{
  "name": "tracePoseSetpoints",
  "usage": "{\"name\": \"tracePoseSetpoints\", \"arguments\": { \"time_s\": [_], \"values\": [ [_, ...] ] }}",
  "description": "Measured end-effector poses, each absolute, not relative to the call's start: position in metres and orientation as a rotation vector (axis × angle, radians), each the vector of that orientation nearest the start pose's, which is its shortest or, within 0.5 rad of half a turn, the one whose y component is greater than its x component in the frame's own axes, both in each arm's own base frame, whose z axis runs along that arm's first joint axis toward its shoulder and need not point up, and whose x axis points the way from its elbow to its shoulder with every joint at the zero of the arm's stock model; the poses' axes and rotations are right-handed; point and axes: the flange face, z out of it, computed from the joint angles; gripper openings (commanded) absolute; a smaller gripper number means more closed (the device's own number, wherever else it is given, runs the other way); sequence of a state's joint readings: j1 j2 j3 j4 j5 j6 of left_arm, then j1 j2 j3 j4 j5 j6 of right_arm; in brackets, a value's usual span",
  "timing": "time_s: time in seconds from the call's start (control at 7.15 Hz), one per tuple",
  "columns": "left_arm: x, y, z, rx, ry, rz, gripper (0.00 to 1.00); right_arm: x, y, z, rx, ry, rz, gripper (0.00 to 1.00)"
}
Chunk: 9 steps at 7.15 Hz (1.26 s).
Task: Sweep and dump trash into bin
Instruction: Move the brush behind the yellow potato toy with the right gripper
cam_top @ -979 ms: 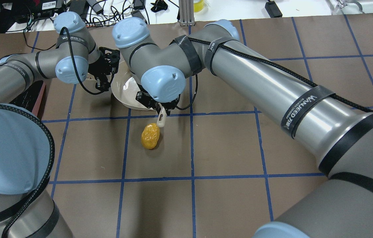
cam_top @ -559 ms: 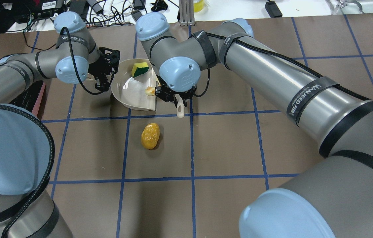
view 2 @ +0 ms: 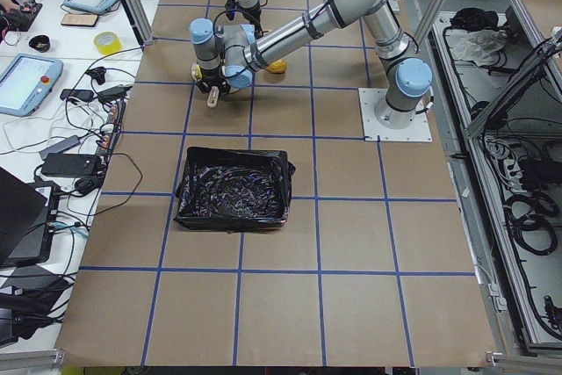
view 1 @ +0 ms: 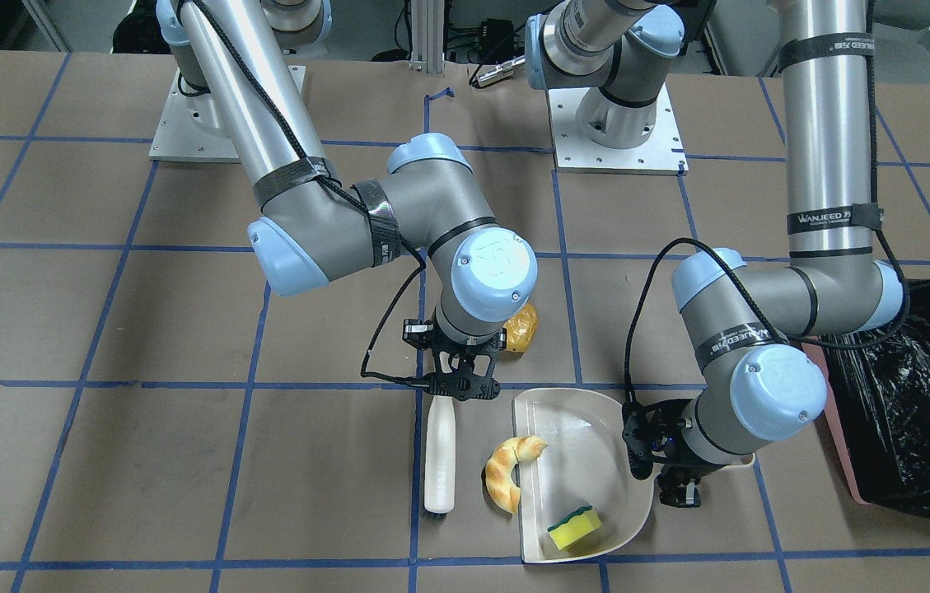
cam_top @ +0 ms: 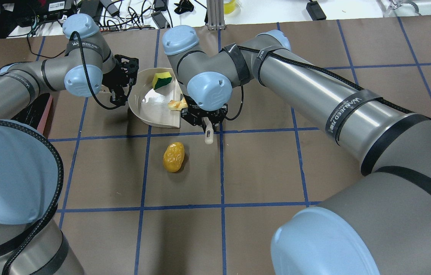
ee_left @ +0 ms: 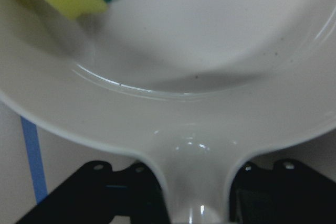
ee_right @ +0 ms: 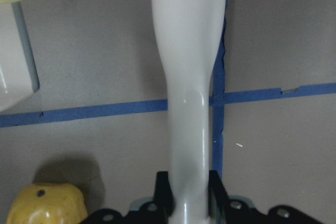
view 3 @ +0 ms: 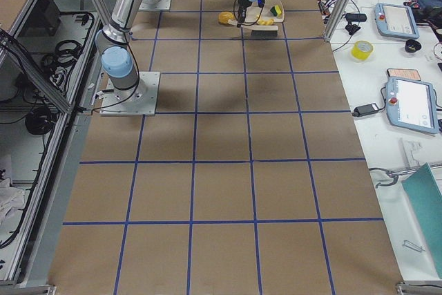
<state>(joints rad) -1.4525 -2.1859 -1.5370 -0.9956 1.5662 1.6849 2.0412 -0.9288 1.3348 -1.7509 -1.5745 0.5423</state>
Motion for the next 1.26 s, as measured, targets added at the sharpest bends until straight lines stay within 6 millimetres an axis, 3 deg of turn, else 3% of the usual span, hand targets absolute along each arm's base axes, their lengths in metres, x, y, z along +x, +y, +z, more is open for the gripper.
{"name": "tracePoseSetpoints", "arguments": {
  "time_s": [0.56, 0.98, 1.26],
  "values": [
    [-0.054, -0.683, 0.194, 2.22, 2.238, -0.005, 0.0, 0.474, -0.536, 0.215, 0.271, 3.153, 0.333, 0.0],
    [-0.054, -0.683, 0.193, 2.221, 2.235, 0.001, 0.0, 0.521, -0.544, 0.219, 0.355, 3.079, 0.309, 0.0],
    [-0.054, -0.683, 0.193, 2.223, 2.233, 0.002, 0.0, 0.537, -0.55, 0.229, 0.386, 3.042, 0.296, 0.0]
  ]
}}
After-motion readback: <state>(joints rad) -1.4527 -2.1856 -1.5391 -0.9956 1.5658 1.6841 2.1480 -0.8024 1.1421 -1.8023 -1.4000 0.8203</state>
